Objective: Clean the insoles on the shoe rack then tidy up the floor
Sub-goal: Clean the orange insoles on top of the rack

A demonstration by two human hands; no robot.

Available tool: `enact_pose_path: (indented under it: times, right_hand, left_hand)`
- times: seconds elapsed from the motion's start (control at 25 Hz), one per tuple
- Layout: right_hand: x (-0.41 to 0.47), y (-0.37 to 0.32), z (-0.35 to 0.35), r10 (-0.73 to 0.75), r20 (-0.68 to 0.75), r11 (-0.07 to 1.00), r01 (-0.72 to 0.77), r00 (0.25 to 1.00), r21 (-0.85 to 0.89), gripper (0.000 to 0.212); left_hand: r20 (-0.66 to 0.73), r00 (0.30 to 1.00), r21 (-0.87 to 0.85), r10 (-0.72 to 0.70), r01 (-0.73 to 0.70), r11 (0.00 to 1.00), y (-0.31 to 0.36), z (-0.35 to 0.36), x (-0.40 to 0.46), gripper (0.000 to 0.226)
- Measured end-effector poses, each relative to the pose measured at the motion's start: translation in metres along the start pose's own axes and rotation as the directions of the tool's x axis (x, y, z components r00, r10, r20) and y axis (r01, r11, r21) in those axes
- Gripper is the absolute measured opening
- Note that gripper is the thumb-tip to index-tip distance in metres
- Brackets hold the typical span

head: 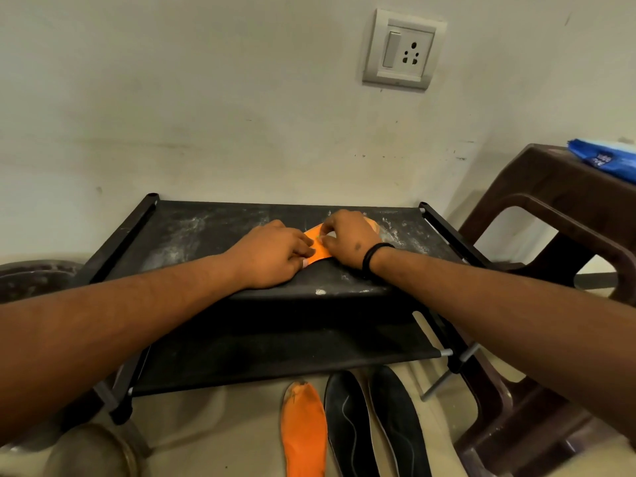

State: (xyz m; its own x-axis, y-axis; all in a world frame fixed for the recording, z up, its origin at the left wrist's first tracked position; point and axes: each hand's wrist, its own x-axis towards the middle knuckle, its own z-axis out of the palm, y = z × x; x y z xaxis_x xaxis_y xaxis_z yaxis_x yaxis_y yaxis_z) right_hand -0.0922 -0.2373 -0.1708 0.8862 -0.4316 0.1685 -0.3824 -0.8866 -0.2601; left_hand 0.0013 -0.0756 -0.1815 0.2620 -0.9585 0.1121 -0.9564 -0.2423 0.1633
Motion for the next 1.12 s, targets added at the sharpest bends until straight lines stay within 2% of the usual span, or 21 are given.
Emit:
enact_pose_path:
  times: [0.08, 0.12, 0.36, 0.48, 0.6, 0.72, 0.84, 1.0, 1.12]
  right_hand:
    - [-0.001, -0.004, -0.004, -0.090, 0.072, 0.996, 0.090, 0.993, 0.007, 0.015]
    - [0.000, 0.000, -0.007, -0.090, 0.086, 0.996, 0.091, 0.992, -0.011, 0.014]
    - [0.016, 0.038, -0.023, 0.193, -0.102, 0.957, -0.210, 0.976, -0.200, 0.017]
    - [0.018, 0.030, -0.016, 0.241, -0.118, 0.958, -0.256, 0.963, -0.130, 0.018]
    - [0.018, 0.008, -0.002, 0.183, -0.053, 0.982, -0.185, 0.982, -0.043, 0.019]
    - [0.013, -0.014, 0.002, -0.001, 0.051, 1.000, 0.000, 0.999, 0.014, 0.017]
    - [0.012, -0.012, -0.002, -0.031, 0.088, 0.998, 0.035, 0.996, -0.043, 0.016]
    - [0.027, 0.018, -0.020, 0.134, -0.020, 0.965, -0.135, 0.991, -0.224, 0.020]
    - [0.036, 0.029, -0.028, 0.241, -0.071, 0.942, -0.251, 0.968, -0.225, 0.017]
  left_hand:
    - [0.002, 1.000, -0.005, -0.001, 0.001, 1.000, 0.001, 0.000, -0.001, 0.033]
    - [0.004, 1.000, -0.011, -0.005, 0.005, 1.000, 0.001, 0.000, -0.001, 0.033]
    - [-0.018, 0.999, -0.062, -0.029, 0.027, 0.998, 0.001, 0.000, 0.000, 0.030]
    - [-0.047, 0.997, -0.123, -0.061, 0.055, 0.991, 0.002, -0.001, -0.001, 0.030]
    - [-0.050, 0.997, -0.116, -0.063, 0.057, 0.992, 0.003, -0.002, -0.001, 0.029]
    - [-0.051, 0.998, -0.106, -0.036, 0.030, 0.994, 0.004, -0.003, -0.004, 0.027]
    - [-0.013, 0.999, -0.102, -0.041, 0.039, 0.994, 0.007, -0.007, -0.009, 0.033]
    - [-0.013, 0.997, -0.102, -0.075, 0.073, 0.992, 0.011, -0.011, -0.008, 0.030]
    - [-0.018, 0.998, -0.108, -0.063, 0.061, 0.992, 0.011, -0.010, -0.007, 0.029]
